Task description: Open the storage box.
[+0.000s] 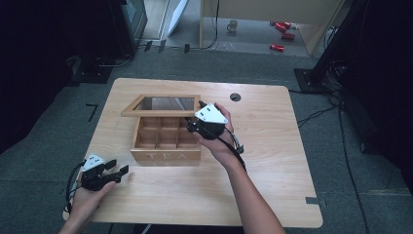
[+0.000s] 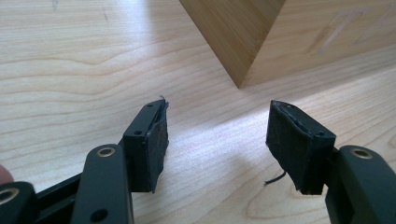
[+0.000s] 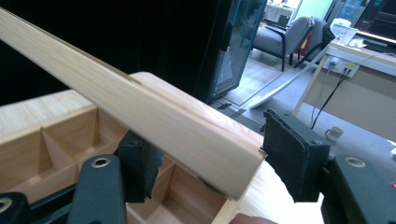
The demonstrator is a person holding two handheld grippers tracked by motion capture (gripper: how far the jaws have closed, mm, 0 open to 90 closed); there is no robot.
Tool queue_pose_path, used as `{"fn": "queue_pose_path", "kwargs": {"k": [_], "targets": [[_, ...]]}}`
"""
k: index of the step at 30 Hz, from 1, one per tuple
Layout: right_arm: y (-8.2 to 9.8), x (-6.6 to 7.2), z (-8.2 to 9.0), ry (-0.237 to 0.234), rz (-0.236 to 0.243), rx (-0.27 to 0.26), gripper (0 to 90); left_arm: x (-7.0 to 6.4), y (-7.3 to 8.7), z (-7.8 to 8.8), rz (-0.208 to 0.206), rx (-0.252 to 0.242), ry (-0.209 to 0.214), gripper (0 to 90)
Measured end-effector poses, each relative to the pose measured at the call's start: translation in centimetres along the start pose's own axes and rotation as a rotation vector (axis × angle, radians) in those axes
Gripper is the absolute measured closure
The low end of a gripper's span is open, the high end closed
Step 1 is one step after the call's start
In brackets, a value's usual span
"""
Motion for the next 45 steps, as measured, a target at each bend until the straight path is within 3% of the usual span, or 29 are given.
{"fn": "queue_pose_path", "kwargs": {"k": [5,10,15,19,28,45], "targets": [[-1.4,-0.8,-0.5,0.005,0.007,-0.002,45.0,-0.2,0.1,-0.1,-0.008,0.001,0.004,39.3],[-2.5,-1.6,-1.1,0.012,0.000,-0.016,48.5,-0.7,0.2,-0.3,-0.048,0.022,0.012,39.1],[-3.6,-2.4,-1.8,0.005,0.004,-0.028,52.6,-0.7,0.3,-0.3,-0.043,0.035,0.021,38.0],[-4.3,-3.1,-2.3,-0.010,-0.004,-0.029,54.6,-0.9,0.4,-0.4,-0.060,0.049,-0.003,33.9],[-5.6,-4.2,-3.4,-0.026,-0.059,-0.023,56.3,-0.9,0.7,-0.6,-0.099,0.107,-0.100,16.0],[-7.7,-6.2,-6.3,0.021,-0.159,-0.010,59.8,-1.0,0.8,-0.7,-0.106,0.110,-0.106,15.3]]}}
Point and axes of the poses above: each handheld gripper's, and its own axes: z roughly backward along the jaws, y roughly out of its underside, x roughly to its left, the point moved 7 cm from there along -z, roughly forward along the jaws, and after that the axes turned 9 degrees about -z, right-handed, at the moved point
